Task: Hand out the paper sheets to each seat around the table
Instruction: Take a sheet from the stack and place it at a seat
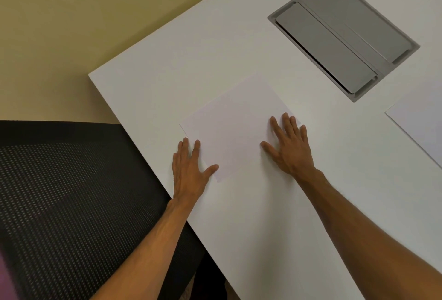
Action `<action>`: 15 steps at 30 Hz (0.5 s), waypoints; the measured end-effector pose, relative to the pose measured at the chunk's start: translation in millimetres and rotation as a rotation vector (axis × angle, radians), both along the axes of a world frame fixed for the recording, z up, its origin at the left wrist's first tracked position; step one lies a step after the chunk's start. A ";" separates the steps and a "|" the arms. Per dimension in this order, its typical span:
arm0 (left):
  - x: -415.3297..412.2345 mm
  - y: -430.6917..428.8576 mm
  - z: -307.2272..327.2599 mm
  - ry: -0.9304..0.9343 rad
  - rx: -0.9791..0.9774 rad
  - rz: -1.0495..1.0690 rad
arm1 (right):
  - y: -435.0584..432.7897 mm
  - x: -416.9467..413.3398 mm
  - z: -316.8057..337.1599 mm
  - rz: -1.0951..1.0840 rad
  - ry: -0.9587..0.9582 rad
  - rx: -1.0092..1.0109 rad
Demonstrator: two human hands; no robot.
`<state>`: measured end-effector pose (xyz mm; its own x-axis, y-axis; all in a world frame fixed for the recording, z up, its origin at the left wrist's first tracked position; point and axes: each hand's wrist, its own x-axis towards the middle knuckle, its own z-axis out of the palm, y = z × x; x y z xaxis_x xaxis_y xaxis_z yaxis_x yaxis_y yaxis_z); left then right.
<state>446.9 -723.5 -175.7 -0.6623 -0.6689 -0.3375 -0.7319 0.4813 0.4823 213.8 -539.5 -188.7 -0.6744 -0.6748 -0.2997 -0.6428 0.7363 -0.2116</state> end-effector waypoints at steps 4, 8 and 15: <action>3.8 -0.2 5.0 -0.002 -0.031 -0.015 | 3.8 0.6 8.3 -0.020 -0.003 -0.052; 6.3 1.4 13.5 -0.024 -0.069 -0.053 | 9.4 3.6 23.9 -0.031 0.005 -0.085; -10.4 17.2 44.2 0.057 -0.109 -0.152 | 28.9 23.3 67.1 -0.046 0.038 -0.094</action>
<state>436.5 -706.2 -131.5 -0.7743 -0.5907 -0.2272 -0.6200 0.6359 0.4597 237.1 -510.6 -121.6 -0.7148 -0.6670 -0.2104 -0.6177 0.7431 -0.2573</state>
